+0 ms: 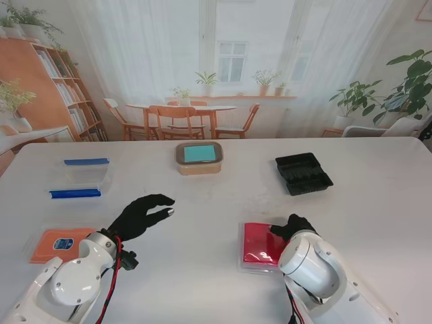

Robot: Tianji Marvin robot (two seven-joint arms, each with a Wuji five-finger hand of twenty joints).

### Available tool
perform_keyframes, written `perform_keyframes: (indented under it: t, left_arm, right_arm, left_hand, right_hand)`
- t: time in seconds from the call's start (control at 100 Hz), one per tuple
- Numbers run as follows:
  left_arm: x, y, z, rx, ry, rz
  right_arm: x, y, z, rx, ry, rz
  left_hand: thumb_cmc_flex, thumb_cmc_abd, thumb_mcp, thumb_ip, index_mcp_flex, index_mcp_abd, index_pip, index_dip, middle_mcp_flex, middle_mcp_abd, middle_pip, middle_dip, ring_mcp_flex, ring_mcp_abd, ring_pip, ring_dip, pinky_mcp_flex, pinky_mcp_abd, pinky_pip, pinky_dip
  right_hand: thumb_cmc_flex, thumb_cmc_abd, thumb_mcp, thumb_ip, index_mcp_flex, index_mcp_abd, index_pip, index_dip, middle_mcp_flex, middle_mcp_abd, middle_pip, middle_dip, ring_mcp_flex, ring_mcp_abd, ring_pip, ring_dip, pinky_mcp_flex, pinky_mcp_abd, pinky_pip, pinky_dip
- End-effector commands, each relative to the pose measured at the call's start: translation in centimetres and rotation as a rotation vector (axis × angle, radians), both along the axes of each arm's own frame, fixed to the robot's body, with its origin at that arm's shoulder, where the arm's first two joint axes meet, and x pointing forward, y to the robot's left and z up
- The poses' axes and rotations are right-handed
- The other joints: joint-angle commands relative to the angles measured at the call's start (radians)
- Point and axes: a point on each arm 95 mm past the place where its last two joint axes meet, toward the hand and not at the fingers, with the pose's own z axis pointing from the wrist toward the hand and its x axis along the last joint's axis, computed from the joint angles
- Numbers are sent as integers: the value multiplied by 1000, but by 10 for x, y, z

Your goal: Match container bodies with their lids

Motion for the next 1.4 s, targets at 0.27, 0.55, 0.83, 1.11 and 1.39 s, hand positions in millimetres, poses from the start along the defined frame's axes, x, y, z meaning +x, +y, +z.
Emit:
perform_keyframes:
  t: [0.27,0.55,0.83,1.11,1.39]
  left_arm:
    - [-10,-5,-4,-24,8,-17]
    - [-14,-5,-5,-27,7,-26]
    - [-17,-3,-5,-30,0,-30]
    - [-22,-1,-6,-33,-1,-31]
    - [-25,-1,-4,-36,-2,-36]
  right_arm:
    - [-14,27,-11,53,88,18]
    - [-22,55,-10,104,93,32]
    - [-32,79,-11,144,93,25]
    - [-47,100,-16,159,96,67]
    - [-55,112,-15,191,72,72]
  left_hand:
    - [-33,20,-22,-19,-20,-24,-12,-5,-20,-19,-12,-12,-24,-17,-23,-7,-15,-3,-16,11]
    - [-33,20,-22,-19,-20,-23,-11,-5,-19,-19,-12,-12,-24,-18,-24,-8,-15,-4,-18,11]
    - [-33,20,-21,-19,-21,-25,-12,-5,-19,-20,-13,-12,-26,-18,-25,-8,-15,-4,-18,12]
    - [-33,20,-22,-19,-22,-24,-12,-5,-20,-20,-14,-13,-25,-18,-26,-8,-15,-4,-20,12]
    - [-34,19,-22,-19,-22,-24,-12,-5,-19,-19,-14,-13,-24,-18,-26,-8,-15,-4,-19,13]
  right_hand:
    - [10,-7,5,20,13,-14,6,24,-6,-17,3,-1,-23,-7,43,27,19,-26,53,-3]
    - [16,-7,4,20,18,-14,5,26,-22,-14,11,8,-30,-1,49,30,17,-30,52,-3]
    - [26,2,1,22,13,13,5,29,-41,-2,27,17,-32,11,60,35,26,-24,47,-7]
    - [29,10,-6,24,2,32,7,34,-65,0,41,23,-38,14,73,39,25,-20,44,-10]
    - [24,16,-8,27,-10,49,10,37,-78,7,53,21,-21,21,92,43,82,-47,40,-28]
